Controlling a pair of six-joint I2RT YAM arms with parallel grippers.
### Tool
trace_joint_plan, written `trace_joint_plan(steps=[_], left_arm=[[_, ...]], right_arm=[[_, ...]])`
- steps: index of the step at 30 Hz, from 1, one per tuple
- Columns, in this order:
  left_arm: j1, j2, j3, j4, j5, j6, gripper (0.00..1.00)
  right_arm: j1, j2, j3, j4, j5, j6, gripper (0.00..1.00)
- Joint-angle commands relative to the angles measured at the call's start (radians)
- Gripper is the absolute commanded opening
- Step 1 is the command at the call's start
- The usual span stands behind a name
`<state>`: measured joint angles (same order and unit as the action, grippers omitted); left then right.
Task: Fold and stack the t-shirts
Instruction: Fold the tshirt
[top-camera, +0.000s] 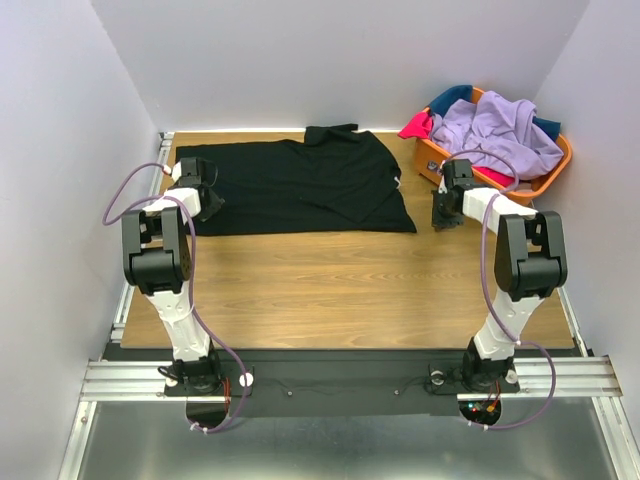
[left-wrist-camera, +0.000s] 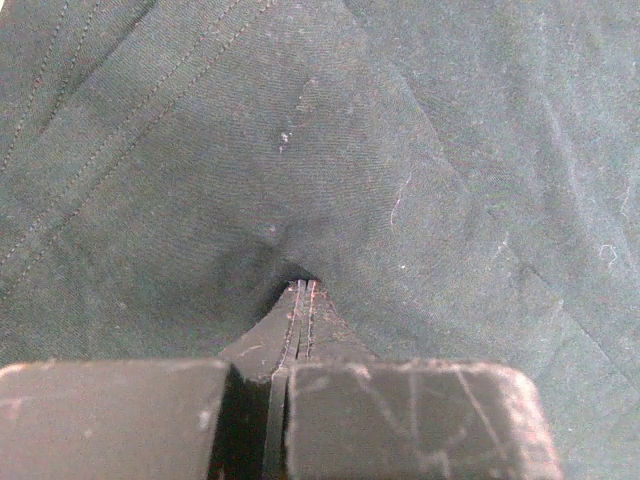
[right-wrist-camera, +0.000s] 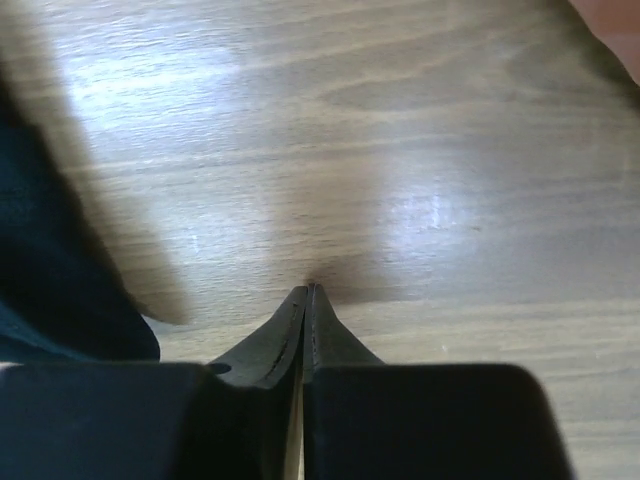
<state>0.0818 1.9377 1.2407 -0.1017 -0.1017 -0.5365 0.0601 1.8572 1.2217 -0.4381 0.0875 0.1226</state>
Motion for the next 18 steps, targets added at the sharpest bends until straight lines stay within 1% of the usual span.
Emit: trace_joint_plan(steps=[1, 3, 5, 6, 9, 10, 13, 14, 15, 16, 17, 18], left_arm=[[0.013, 0.064, 0.008, -0.121, -0.03, 0.061, 0.0], [0.013, 0.057, 0.002, -0.113, -0.02, 0.066, 0.0], [0.013, 0.023, -0.017, -0.101, -0.02, 0.078, 0.0], [0.013, 0.011, -0.026, -0.098, -0.021, 0.082, 0.0], [0.013, -0.04, -0.032, -0.104, -0.033, 0.109, 0.0], [0.012, -0.066, -0.032, -0.11, -0.041, 0.112, 0.0], [0.012, -0.114, -0.03, -0.133, -0.079, 0.127, 0.0], [0.013, -0.124, -0.029, -0.141, -0.101, 0.127, 0.0], [0.013, -0.135, -0.026, -0.153, -0.107, 0.127, 0.03], [0.013, -0.157, -0.023, -0.156, -0.113, 0.128, 0.1], [0.012, -0.166, -0.023, -0.158, -0.115, 0.129, 0.26], [0.013, -0.174, -0.015, -0.165, -0.119, 0.129, 0.35]], right_arm=[[-0.009, -0.045, 0.024, 0.05, -0.074, -0.037, 0.0], [-0.008, -0.078, 0.019, 0.048, -0.118, -0.047, 0.01], [-0.008, -0.113, 0.015, 0.048, -0.164, -0.048, 0.08], [-0.008, -0.124, 0.013, 0.052, -0.186, -0.041, 0.16], [-0.006, -0.139, 0.019, 0.052, -0.281, -0.021, 0.27], [-0.008, -0.138, 0.03, 0.053, -0.323, -0.008, 0.33], [-0.003, -0.101, 0.064, 0.056, -0.399, 0.002, 0.41], [0.0, -0.092, 0.074, 0.056, -0.414, 0.0, 0.43], [0.004, -0.081, 0.084, 0.056, -0.429, -0.001, 0.44], [0.012, -0.058, 0.091, 0.056, -0.446, -0.006, 0.46], [0.017, -0.049, 0.108, 0.056, -0.471, -0.006, 0.46], [0.026, -0.037, 0.114, 0.056, -0.479, -0.005, 0.47]])
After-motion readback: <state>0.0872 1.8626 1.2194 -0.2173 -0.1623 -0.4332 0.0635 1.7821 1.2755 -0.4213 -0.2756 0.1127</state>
